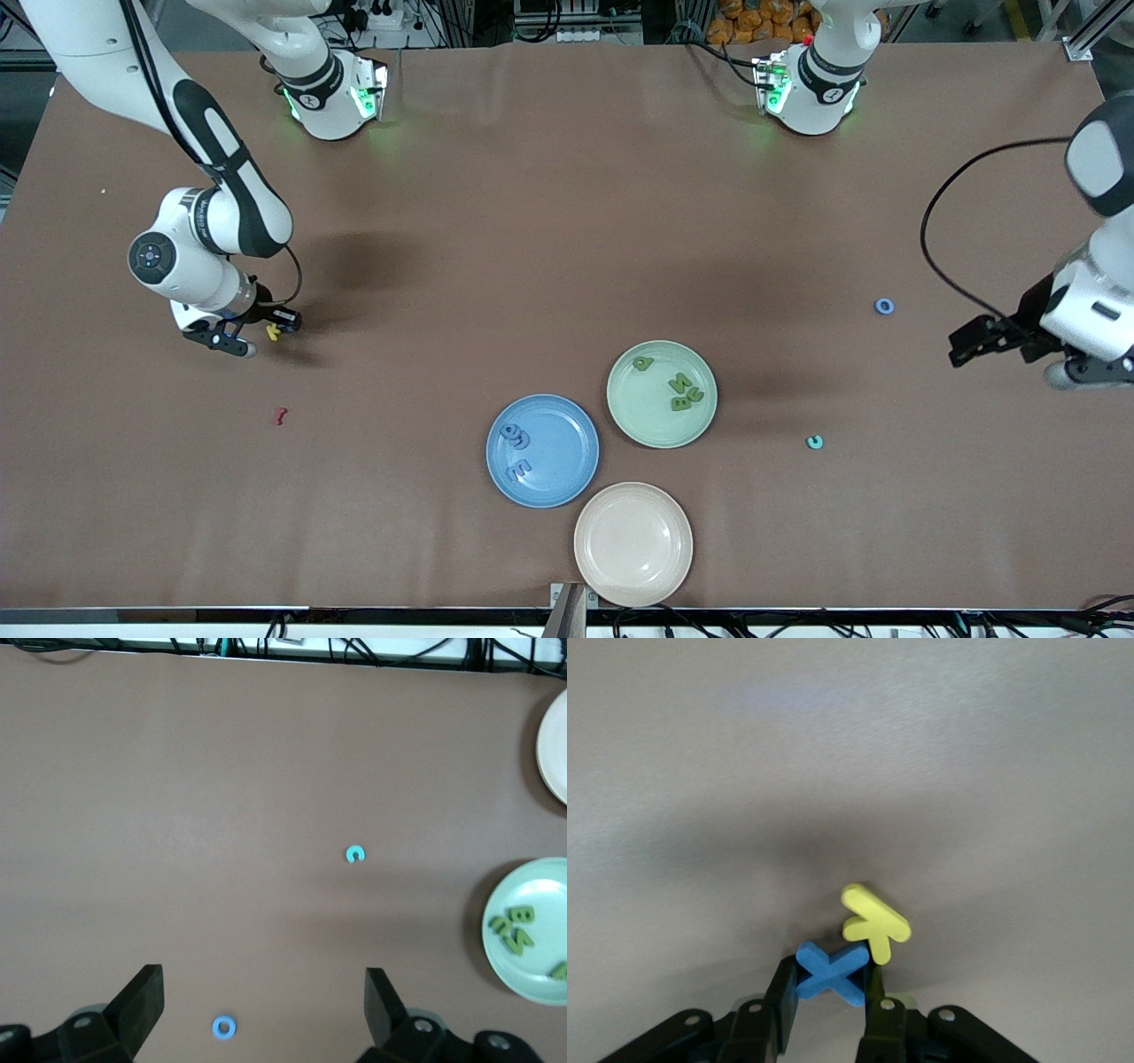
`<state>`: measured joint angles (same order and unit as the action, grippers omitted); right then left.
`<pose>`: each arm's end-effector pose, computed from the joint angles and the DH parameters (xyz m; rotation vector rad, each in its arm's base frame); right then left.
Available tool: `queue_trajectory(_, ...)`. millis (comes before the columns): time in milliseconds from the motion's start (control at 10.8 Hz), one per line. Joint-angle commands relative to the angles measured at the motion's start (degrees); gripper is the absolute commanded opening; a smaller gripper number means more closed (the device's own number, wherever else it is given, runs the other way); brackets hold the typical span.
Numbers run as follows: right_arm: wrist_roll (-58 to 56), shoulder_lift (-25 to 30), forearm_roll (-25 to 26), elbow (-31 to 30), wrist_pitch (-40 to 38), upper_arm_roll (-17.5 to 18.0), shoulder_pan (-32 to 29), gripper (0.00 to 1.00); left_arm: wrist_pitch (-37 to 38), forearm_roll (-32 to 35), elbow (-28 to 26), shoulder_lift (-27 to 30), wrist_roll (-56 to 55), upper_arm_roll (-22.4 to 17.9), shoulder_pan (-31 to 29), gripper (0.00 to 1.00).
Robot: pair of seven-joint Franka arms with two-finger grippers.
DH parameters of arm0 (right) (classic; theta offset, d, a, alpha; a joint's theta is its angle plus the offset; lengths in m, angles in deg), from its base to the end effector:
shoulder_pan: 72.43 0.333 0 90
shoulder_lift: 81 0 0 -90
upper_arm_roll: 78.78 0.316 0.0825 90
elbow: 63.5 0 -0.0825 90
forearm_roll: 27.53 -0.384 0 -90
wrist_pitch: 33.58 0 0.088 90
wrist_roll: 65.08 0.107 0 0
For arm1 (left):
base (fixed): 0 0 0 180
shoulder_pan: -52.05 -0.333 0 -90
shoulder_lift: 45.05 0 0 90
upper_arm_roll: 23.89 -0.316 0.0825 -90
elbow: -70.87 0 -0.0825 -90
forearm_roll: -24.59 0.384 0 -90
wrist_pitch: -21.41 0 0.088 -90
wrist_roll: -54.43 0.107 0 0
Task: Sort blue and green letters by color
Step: 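Carry the blue X to the blue plate with the right gripper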
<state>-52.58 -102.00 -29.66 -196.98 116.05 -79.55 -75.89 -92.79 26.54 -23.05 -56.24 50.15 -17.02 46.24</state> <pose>0.5073 -0.0387 0.1734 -3.0912 0.5055 0.1335 0.6381 -0.0040 0.5156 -3.1289 -0.0765 -0.2515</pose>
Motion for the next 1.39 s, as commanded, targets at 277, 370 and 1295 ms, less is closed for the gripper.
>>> queue_trajectory(277, 1.5, 0.3, 0.2, 2.8, -0.7, 1.1, -0.4, 0.00, 17.3, -1.6, 3.0, 8.9, 2.7, 0.1, 0.0, 1.00)
queue_trajectory(370, 4.2, 0.3, 0.1, 4.4, -2.1, 1.1, 1.5, 0.00, 21.3, -1.6, 6.4, 8.8, 2.7, 0.2, 0.1, 1.00)
queue_trajectory(1295, 32.3, -13.3, -13.2, 35.4, -13.8, 1.1, 19.9, 0.00, 27.9, -1.6, 8.0, 10.3, 3.5, 1.9, 2.7, 1.00)
